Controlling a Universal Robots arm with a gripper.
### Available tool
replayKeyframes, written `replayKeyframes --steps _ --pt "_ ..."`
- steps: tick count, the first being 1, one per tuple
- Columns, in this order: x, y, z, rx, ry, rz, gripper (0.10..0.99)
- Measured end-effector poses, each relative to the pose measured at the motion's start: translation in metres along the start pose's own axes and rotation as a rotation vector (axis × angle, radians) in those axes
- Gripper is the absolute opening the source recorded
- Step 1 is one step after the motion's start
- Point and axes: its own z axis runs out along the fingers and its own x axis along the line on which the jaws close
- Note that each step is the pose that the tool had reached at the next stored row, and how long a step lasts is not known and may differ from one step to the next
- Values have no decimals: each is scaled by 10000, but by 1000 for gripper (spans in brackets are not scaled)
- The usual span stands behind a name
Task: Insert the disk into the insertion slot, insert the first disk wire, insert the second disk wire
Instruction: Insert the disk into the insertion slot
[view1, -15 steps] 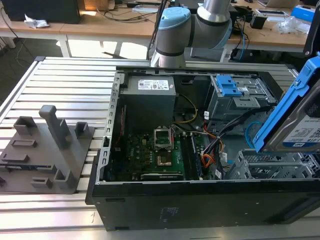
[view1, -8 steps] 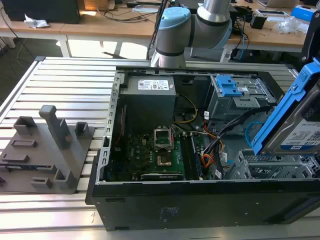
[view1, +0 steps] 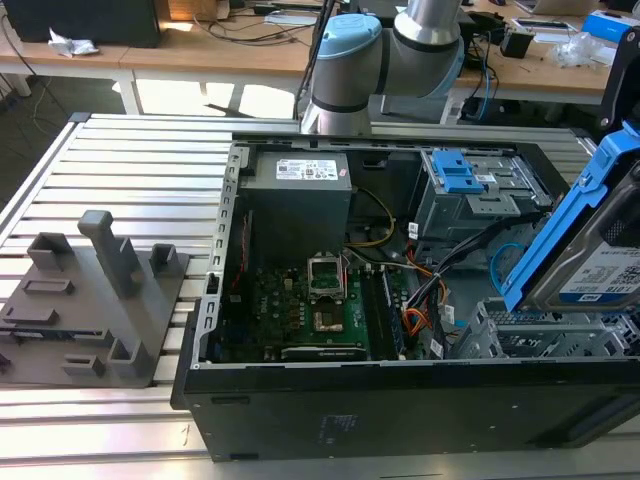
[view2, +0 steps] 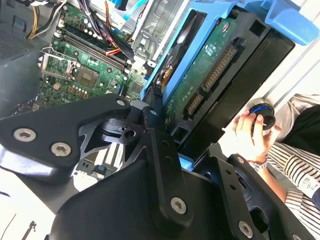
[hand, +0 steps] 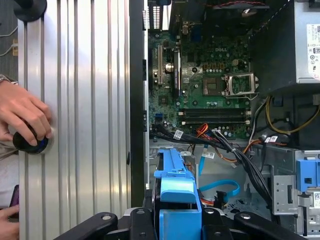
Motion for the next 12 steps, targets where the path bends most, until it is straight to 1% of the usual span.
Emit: replayKeyframes --steps 4,12 --pt "0 -1 12 0 0 0 361" --pt "-1 -3 67 -1 1 -1 361"
